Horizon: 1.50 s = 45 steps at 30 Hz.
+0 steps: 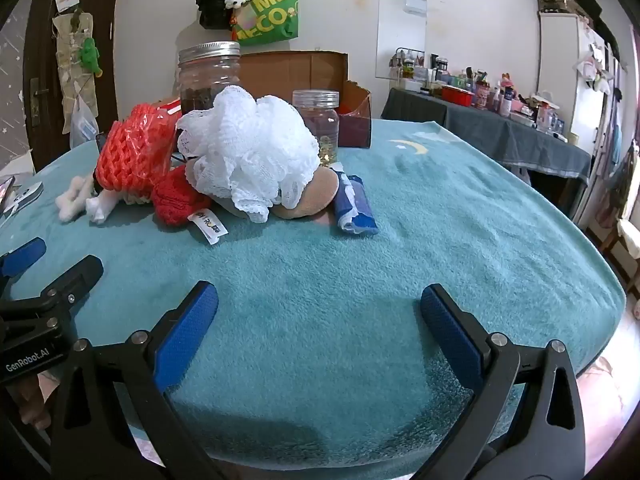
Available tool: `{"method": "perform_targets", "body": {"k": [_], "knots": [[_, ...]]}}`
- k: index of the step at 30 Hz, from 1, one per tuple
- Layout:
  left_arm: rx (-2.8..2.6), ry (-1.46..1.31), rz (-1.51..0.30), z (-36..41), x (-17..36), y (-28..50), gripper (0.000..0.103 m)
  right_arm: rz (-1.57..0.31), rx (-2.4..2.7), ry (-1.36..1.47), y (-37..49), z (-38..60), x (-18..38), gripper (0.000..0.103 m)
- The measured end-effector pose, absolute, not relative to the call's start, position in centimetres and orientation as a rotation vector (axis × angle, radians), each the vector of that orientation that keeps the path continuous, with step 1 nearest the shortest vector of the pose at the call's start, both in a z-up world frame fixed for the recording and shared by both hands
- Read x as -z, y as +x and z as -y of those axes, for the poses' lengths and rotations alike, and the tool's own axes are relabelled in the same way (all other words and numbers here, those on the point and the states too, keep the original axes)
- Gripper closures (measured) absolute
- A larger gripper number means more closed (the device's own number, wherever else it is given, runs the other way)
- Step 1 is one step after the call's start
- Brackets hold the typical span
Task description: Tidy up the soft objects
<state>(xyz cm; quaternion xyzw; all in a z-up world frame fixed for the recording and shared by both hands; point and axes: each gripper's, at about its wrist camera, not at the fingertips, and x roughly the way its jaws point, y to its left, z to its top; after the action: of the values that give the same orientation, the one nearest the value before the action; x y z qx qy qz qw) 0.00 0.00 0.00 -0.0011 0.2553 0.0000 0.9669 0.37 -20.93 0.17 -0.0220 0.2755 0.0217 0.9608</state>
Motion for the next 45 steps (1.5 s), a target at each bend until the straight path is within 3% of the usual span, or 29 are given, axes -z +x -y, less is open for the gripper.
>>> {"method": "perform_targets", "body": {"k": [45], "knots": [[-0.001, 0.000, -0.516, 0.01, 0.00, 0.00, 0.000, -0.553, -0.045, -0.041, 0.23, 20.89, -0.17, 0.000]]}}
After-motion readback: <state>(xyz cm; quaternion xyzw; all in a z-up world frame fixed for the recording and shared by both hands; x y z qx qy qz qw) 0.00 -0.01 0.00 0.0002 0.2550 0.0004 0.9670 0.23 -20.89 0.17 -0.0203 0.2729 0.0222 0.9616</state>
